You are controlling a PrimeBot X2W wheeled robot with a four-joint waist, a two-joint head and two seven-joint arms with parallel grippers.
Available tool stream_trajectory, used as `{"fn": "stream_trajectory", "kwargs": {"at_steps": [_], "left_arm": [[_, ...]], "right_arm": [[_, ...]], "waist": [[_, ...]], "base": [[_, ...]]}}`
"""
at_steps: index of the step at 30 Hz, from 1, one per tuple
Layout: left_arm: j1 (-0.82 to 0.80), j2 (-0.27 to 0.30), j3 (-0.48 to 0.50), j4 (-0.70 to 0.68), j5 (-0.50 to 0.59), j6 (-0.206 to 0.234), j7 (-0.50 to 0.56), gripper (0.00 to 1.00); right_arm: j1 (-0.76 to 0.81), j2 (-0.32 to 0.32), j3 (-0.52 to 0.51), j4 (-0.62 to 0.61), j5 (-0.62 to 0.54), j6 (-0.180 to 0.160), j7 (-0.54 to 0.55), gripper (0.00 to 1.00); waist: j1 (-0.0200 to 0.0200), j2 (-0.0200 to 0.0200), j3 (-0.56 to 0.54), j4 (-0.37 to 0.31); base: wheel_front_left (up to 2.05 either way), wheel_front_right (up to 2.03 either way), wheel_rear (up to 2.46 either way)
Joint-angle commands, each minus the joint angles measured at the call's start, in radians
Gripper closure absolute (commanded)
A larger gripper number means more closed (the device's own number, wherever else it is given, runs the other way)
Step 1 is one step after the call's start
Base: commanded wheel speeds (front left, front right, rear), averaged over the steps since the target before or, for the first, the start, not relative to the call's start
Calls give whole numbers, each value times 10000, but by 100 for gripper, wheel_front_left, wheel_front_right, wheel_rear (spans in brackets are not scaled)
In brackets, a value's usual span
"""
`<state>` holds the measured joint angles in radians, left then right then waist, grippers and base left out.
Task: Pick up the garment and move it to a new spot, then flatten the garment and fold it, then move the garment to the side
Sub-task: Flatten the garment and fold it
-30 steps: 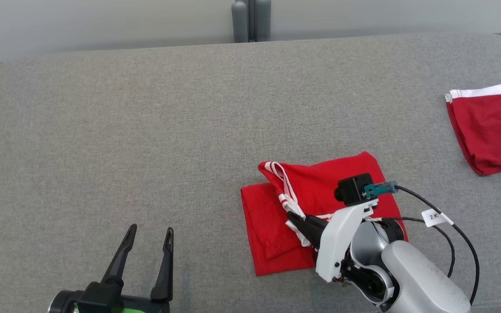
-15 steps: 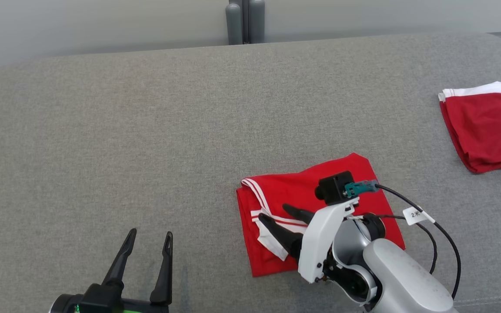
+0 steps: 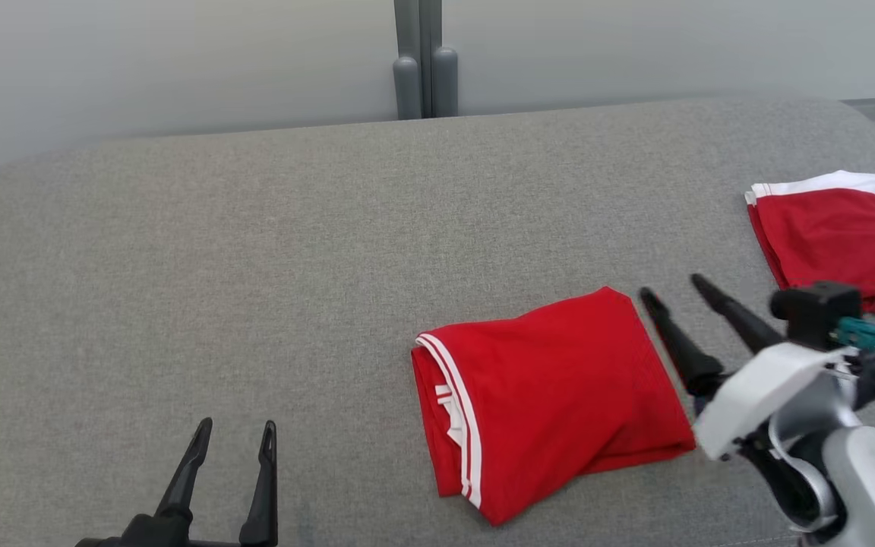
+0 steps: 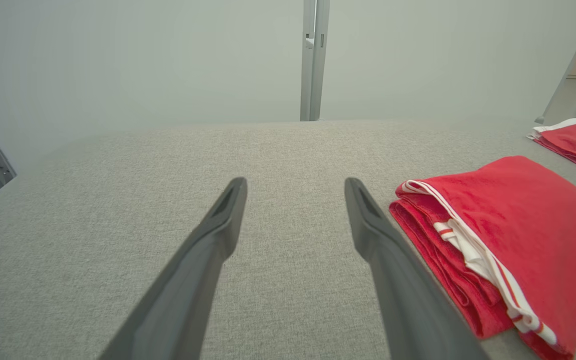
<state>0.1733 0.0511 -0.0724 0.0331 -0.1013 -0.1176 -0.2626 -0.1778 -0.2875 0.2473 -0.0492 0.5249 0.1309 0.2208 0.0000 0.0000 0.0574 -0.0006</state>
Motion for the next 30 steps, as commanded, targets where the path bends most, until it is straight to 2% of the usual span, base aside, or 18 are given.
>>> {"fn": "stream_trajectory", "kwargs": {"at_steps": [1, 7, 9, 13, 16, 21, 25, 30], "left_arm": [[147, 17, 40, -45, -65, 49, -23, 0], [280, 13, 106, 2, -405, 287, -23, 0], [271, 12, 148, 58, -479, 316, -23, 0], [296, 13, 320, 404, -506, 305, -23, 0], [236, 11, 444, 817, -386, 220, -23, 0], [74, 12, 605, 1406, -225, 37, -23, 0], [56, 11, 708, 1609, -251, -45, -23, 0], [-21, 11, 788, 1728, -361, -85, -23, 0]], "right_arm": [[324, -98, -311, -63, -302, -3, -298, 0], [1709, -271, -1887, 299, -1735, -3, -2358, 0], [2052, -422, -2228, 637, -2636, -3, -3238, 0], [2578, 103, -2982, 1667, -3841, -7, -4578, 0], [2735, 606, -3402, 2323, -4496, -11, -4834, 0], [2942, 1365, -3795, 2087, -5044, -11, -4855, 0], [3180, 1597, -3691, 2127, -5204, -10, -4858, 0], [3190, 1560, -3348, 2048, -5159, -10, -4859, 0]], "waist": [[0, 0, -152, 36], [0, 0, -519, 202], [0, 0, -616, 259], [0, 0, -867, 326], [0, 0, -940, 330], [0, 0, -957, 248], [0, 0, -1015, 267], [0, 0, -1041, 334]], "base": [[0, 0, 0], [0, 0, 0], [0, 0, 0], [0, 0, 0], [0, 0, 0], [0, 0, 0], [0, 0, 0], [0, 0, 0]]}}
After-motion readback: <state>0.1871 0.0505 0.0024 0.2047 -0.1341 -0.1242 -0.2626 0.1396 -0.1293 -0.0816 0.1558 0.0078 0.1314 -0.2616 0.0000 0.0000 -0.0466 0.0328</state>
